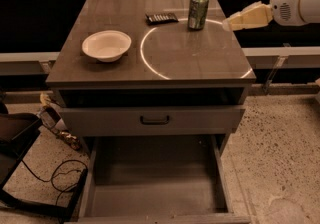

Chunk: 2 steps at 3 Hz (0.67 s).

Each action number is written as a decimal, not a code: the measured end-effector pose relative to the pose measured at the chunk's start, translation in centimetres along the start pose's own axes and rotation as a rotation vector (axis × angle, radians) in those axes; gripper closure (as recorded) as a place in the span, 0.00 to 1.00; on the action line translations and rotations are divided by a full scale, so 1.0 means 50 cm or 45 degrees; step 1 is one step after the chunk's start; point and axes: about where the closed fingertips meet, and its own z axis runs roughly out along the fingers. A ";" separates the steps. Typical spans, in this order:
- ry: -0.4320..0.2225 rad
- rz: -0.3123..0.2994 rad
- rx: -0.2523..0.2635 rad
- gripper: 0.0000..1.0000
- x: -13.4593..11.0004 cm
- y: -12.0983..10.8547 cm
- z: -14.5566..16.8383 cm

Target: Place green can into middle drawer

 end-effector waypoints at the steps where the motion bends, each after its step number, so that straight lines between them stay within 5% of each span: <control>1: -0.008 0.001 0.003 0.00 -0.002 0.005 0.002; 2: -0.099 0.060 0.002 0.00 -0.010 0.009 0.050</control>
Offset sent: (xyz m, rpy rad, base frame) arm 0.0591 0.0349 -0.0194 0.2380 -0.1307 -0.0009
